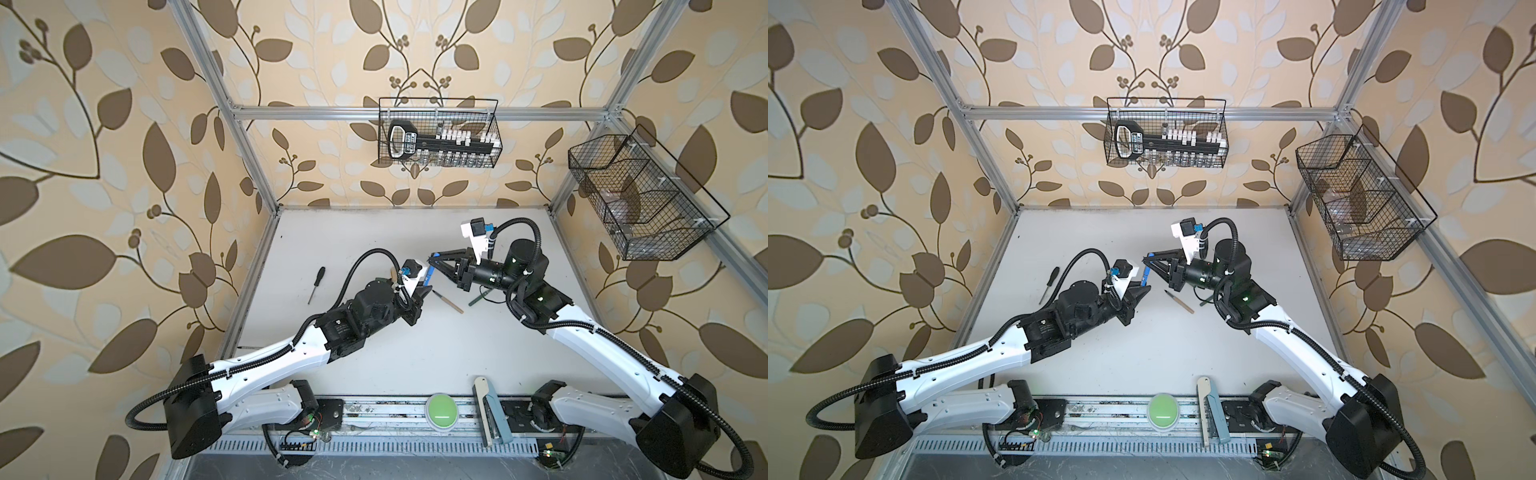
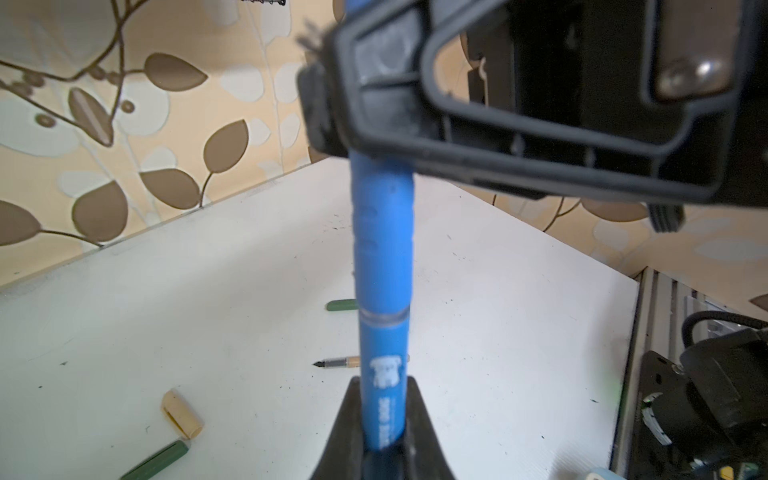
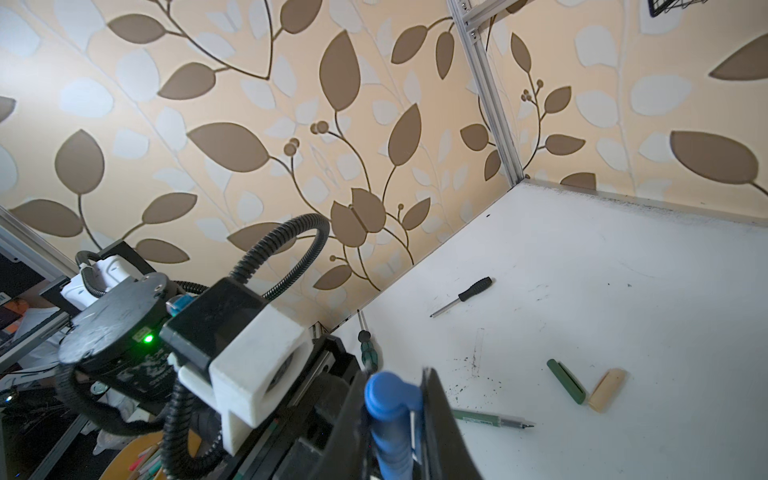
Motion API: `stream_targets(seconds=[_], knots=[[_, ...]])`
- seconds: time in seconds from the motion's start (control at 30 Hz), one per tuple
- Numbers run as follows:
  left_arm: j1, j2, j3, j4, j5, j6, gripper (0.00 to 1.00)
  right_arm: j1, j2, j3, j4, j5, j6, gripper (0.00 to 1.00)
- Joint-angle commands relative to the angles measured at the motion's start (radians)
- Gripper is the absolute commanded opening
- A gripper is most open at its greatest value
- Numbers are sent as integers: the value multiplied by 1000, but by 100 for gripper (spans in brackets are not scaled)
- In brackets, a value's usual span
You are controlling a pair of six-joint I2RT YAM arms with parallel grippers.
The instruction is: Insert the pens into the pen caps
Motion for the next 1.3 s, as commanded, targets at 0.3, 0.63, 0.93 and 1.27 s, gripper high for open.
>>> stream_targets(seconds=[0.3,0.63,0.93,1.27], knots=[[71,12,152,262,-23,156,0,15,9,-32,-140,-136,2,0],[143,30,218,289,91,156,0,57,32,-68,-195,-186,-12,0],[178,35,257,314,151,150,0,98,47,-100,-269,-155,-51,0],[208,45,250,218,294,45,0,35,-7,-63,-187,-116,-32,0]])
